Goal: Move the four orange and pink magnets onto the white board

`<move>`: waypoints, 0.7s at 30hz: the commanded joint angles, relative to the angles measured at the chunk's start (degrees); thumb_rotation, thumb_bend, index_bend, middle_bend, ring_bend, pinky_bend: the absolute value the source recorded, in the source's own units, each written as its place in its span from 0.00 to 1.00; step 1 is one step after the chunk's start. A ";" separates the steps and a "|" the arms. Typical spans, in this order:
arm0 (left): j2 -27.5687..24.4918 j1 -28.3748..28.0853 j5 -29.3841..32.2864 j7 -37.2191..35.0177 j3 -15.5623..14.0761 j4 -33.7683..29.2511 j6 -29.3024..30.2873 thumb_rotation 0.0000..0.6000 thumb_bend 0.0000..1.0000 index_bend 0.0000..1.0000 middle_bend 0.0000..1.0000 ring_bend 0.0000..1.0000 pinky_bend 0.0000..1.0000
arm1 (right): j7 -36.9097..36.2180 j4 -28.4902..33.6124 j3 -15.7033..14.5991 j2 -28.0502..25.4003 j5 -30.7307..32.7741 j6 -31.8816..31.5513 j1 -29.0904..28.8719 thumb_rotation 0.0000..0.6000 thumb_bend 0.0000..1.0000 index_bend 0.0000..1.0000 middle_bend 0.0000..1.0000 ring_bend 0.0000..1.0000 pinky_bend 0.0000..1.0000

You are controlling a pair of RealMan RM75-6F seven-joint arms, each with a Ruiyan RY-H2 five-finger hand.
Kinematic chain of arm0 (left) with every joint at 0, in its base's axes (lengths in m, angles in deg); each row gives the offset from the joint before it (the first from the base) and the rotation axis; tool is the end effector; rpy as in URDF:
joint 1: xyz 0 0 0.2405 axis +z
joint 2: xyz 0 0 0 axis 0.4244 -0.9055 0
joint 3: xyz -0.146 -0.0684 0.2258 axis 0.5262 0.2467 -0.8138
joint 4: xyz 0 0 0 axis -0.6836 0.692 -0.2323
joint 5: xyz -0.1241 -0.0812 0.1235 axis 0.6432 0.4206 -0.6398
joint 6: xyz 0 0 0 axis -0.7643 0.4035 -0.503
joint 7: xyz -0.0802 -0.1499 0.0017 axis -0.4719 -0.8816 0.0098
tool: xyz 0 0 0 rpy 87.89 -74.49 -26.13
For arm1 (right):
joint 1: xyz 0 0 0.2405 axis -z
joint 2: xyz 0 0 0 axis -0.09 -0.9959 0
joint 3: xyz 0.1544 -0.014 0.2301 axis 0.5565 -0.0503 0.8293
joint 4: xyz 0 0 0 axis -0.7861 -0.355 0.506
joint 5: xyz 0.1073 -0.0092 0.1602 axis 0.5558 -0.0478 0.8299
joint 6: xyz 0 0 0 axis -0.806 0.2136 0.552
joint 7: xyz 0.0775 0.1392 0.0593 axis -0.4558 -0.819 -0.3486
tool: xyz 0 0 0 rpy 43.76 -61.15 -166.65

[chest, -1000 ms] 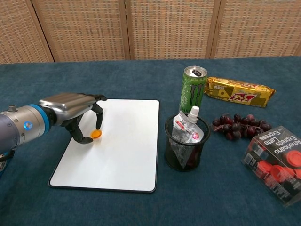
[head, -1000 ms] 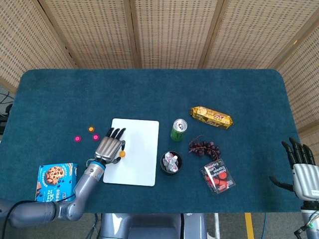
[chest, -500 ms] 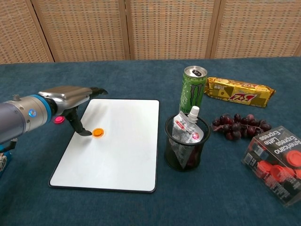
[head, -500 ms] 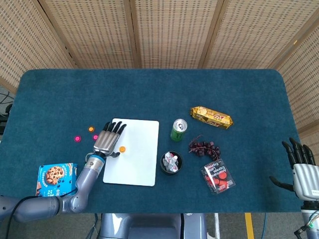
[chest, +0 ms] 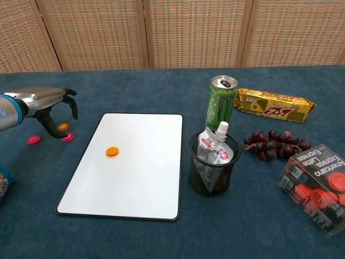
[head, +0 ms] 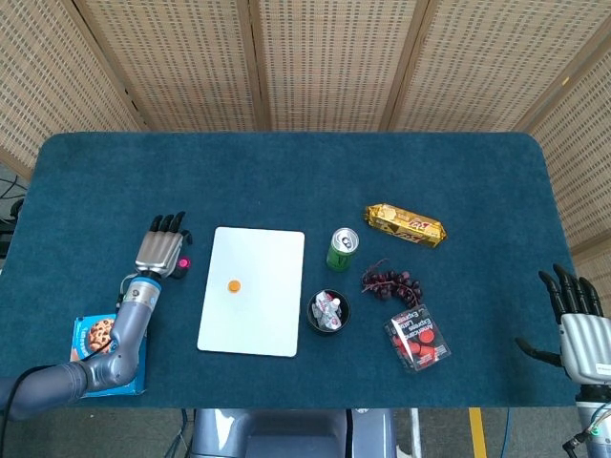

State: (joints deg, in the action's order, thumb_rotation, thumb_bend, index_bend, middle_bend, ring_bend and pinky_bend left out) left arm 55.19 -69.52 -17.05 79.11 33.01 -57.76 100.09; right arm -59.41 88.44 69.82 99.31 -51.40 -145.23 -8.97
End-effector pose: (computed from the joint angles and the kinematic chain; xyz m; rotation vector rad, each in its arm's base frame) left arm -0.2374 0.4121 -0.0009 -1.6618 -0.9927 -0.5358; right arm -0.3378 -0.2087 0.1917 1.3221 -0.8916 0.9108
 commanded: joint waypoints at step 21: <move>1.85 0.98 -1.78 -3.27 -1.38 5.96 -3.64 1.00 0.27 0.41 0.00 0.00 0.00 | -0.21 0.11 -0.01 -0.08 0.08 -0.05 0.11 1.00 0.05 0.00 0.00 0.00 0.00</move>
State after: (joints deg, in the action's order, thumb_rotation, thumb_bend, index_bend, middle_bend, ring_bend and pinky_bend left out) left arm 56.91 -68.47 -18.93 75.74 31.64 -51.94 96.56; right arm -59.62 88.55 69.81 99.23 -51.32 -145.27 -8.86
